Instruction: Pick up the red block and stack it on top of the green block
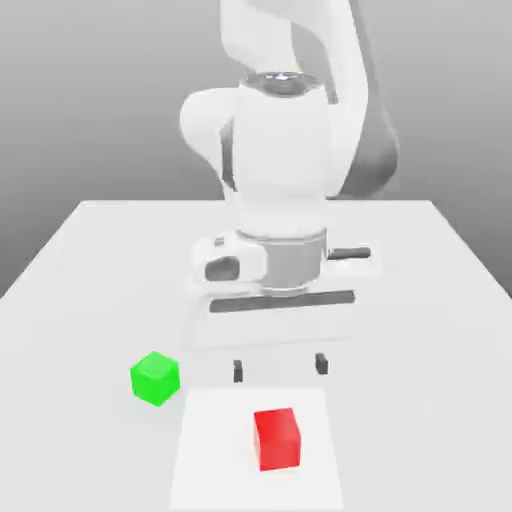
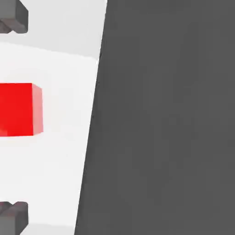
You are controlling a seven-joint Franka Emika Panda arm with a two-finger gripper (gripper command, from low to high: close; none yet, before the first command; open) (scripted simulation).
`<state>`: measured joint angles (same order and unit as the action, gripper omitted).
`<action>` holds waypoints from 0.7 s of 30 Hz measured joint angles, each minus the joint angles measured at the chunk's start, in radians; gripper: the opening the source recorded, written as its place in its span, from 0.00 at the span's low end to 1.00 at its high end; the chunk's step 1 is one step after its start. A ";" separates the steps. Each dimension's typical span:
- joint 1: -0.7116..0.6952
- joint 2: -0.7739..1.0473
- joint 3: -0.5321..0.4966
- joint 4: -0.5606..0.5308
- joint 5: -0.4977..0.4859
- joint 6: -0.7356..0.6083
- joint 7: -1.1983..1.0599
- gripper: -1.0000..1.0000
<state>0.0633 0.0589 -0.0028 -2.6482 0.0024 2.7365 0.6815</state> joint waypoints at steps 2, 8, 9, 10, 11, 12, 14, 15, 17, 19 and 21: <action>0.000 0.072 0.000 -0.003 -0.001 0.053 -0.003 0.50; -0.001 0.238 0.001 0.017 0.000 0.191 -0.004 0.00; -0.001 0.238 0.001 0.017 -0.001 0.191 -0.004 0.00; -0.001 0.238 0.002 0.017 -0.001 0.191 -0.004 0.00; -0.001 0.238 0.002 0.017 -0.002 0.191 -0.003 0.00; -0.001 0.238 0.002 0.017 -0.002 0.191 -0.002 0.00; -0.002 0.235 0.003 0.017 -0.003 0.189 -0.002 0.00; -0.003 0.210 0.003 0.013 -0.004 0.168 -0.001 0.00; -0.003 0.147 0.003 0.004 -0.004 0.114 -0.001 0.00; -0.004 0.076 0.004 -0.007 -0.003 0.054 -0.002 0.00; -0.049 0.004 -0.022 -0.039 -0.016 0.014 0.031 0.00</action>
<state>0.0147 0.0634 -0.0249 -2.6869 -0.0135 2.7505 0.7120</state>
